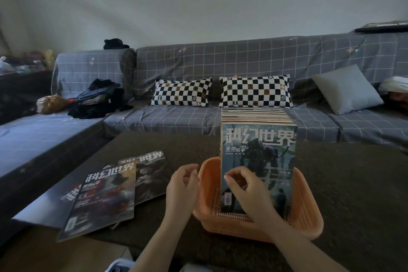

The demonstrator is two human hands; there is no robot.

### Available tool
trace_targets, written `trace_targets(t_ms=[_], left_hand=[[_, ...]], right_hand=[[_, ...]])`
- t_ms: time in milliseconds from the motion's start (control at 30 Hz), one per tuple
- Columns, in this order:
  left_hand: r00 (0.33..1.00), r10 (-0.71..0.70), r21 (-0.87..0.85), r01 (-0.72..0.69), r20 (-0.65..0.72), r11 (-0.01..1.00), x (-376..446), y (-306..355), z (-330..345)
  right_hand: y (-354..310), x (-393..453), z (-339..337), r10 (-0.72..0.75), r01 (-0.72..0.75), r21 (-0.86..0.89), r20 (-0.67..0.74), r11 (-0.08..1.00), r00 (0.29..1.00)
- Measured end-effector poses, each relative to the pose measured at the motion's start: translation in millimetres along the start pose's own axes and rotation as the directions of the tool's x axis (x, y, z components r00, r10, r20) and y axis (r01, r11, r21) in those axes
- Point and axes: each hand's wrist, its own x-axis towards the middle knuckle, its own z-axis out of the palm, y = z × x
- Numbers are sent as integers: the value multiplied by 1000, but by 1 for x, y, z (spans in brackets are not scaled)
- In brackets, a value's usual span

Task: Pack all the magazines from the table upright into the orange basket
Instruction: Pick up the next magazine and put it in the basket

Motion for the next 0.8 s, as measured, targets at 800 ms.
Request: trace_targets(t_ms=[800], left_hand=[[828,-322,351,501,-459,791,45,-187,-179]], right_hand=[[-42,40,251,294,-311,-66,552,948,780]])
